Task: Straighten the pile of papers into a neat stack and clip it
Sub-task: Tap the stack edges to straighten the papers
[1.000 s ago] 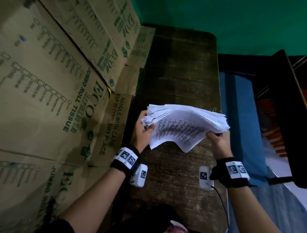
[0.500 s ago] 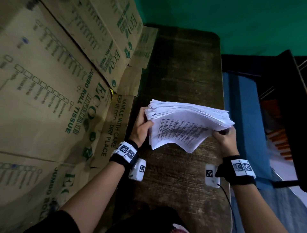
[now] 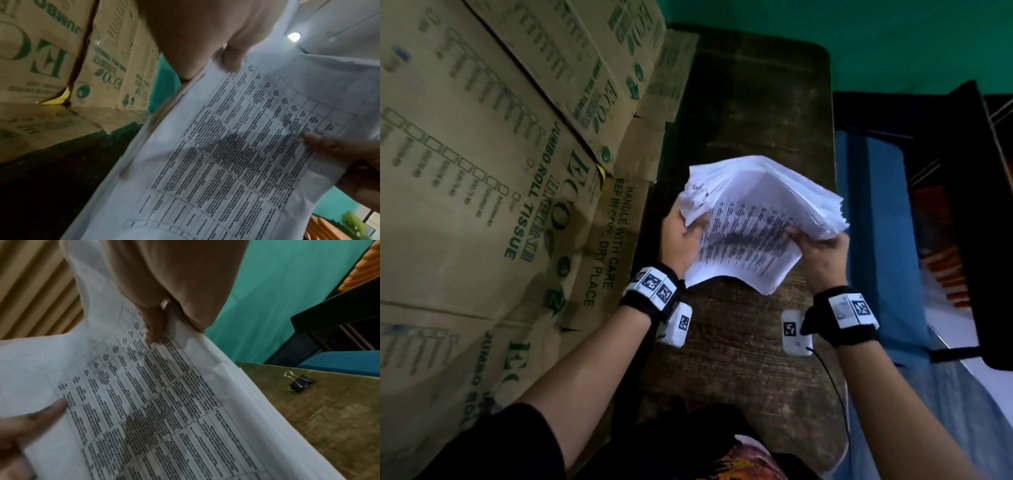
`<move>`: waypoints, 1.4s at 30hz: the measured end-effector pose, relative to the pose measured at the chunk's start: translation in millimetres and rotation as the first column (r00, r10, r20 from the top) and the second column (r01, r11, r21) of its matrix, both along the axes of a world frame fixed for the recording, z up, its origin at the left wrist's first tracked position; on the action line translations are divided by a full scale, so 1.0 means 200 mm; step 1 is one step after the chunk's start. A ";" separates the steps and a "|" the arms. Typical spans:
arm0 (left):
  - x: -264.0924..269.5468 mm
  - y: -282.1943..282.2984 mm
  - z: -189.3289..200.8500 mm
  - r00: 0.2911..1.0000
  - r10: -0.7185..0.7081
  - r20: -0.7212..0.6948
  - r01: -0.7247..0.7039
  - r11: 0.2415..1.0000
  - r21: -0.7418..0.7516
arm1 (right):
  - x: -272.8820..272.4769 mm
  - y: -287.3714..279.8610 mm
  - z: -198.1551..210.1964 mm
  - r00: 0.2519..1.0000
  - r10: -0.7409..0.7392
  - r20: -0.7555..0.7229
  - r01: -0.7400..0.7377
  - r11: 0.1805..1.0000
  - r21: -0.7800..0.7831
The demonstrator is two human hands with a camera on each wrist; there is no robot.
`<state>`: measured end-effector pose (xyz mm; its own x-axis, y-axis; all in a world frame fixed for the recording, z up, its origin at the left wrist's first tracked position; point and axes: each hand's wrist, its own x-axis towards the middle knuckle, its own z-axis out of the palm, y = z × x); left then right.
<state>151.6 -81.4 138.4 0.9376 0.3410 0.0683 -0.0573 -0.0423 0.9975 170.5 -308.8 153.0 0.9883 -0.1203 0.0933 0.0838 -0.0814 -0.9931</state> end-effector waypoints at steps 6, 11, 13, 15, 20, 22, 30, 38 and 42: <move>-0.05 0.05 -0.09 0.994 -0.043 0.104 0.049 0.997 -0.059 | -0.09 -0.04 0.01 0.988 0.151 -0.016 -0.151 0.988 -0.001; -0.07 0.11 -0.06 0.978 -0.128 0.167 0.151 0.979 -0.133 | -0.07 -0.10 -0.21 0.937 0.275 -0.216 -0.312 0.937 -0.159; -0.07 0.10 0.02 0.970 -0.163 0.182 0.180 0.981 -0.077 | -0.07 -0.09 -0.37 0.876 0.262 -0.404 -0.394 0.872 -0.290; -0.05 0.10 0.06 0.978 -0.145 0.148 0.155 0.986 -0.057 | -0.07 -0.07 -0.55 0.804 0.199 -0.560 -0.457 0.810 -0.367; -0.02 0.11 0.07 0.991 -0.026 0.130 0.040 0.993 -0.109 | -0.02 -0.16 -1.06 0.749 -0.018 -0.663 -0.406 0.777 -0.480; -0.01 0.12 0.05 0.989 0.041 0.142 -0.021 0.990 -0.136 | -0.03 -0.10 -0.96 0.802 -0.032 -0.597 -0.335 0.803 -0.493; -0.05 0.19 -0.14 0.995 -0.075 -0.063 0.081 0.990 0.116 | -0.07 -0.03 -0.23 0.953 0.205 -0.225 -0.223 0.973 -0.059; -0.10 0.17 -0.55 0.815 -0.108 -0.570 0.279 0.934 0.222 | 0.04 -0.01 0.21 0.954 0.298 0.037 -0.297 0.954 -0.030; -0.15 0.18 -0.65 0.799 -0.101 -0.593 0.360 0.870 0.337 | 0.04 0.01 0.19 0.984 0.176 0.027 -0.175 0.984 -0.022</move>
